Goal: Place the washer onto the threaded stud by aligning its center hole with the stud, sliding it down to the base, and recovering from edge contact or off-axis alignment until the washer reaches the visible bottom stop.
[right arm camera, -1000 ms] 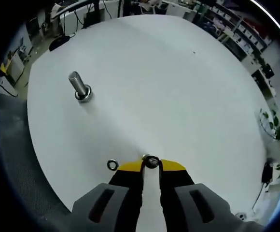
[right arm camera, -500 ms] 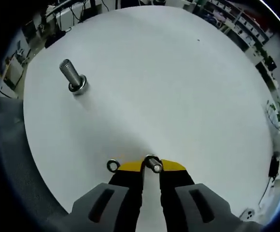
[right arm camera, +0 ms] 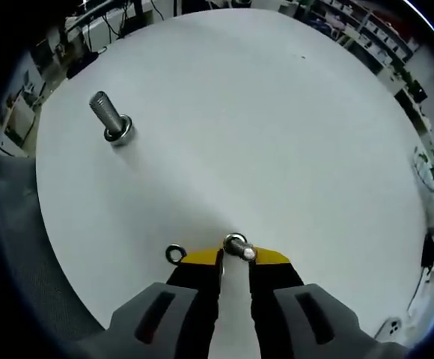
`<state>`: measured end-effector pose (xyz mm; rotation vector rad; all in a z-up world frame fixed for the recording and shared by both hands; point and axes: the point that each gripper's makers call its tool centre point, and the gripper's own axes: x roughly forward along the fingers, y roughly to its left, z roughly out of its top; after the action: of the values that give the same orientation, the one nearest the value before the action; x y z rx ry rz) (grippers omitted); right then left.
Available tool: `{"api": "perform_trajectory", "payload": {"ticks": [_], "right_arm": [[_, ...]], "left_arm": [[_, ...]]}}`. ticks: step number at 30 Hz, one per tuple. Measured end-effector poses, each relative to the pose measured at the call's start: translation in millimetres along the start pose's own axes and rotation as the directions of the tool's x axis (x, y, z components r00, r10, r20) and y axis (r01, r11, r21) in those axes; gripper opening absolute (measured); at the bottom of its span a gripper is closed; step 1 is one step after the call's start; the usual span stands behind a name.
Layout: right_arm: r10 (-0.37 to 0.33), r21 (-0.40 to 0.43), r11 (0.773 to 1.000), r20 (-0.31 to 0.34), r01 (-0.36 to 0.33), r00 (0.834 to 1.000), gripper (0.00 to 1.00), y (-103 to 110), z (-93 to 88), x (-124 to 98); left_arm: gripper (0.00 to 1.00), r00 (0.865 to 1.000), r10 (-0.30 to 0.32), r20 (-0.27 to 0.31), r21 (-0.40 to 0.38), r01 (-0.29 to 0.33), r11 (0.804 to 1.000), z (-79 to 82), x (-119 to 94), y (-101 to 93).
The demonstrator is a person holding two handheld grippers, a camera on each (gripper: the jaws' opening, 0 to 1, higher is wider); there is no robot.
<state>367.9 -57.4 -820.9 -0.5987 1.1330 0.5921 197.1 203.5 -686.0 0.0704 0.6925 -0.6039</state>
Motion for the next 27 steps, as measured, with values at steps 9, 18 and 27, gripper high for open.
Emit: {"api": "perform_trajectory", "payload": {"ticks": [9,18,27], "right_arm": [[-0.009,0.017,1.0,0.005,0.008,1.0,0.19,6,-12.1,-24],[-0.01,0.054,0.999,0.024,0.008,1.0,0.21,30,-22.8,-56],[-0.019,0.059,0.998,0.012,0.019,1.0,0.22,36,-38.6,-72]], "left_arm": [[0.31,1.0,0.002,0.008,0.008,-0.002,1.0,1.5,-1,-0.4],[0.31,0.999,-0.023,0.024,0.025,0.022,0.999,4.8,-1,-5.7],[0.31,0.999,-0.026,0.046,0.031,0.024,0.999,8.4,-3,-6.3]]}}
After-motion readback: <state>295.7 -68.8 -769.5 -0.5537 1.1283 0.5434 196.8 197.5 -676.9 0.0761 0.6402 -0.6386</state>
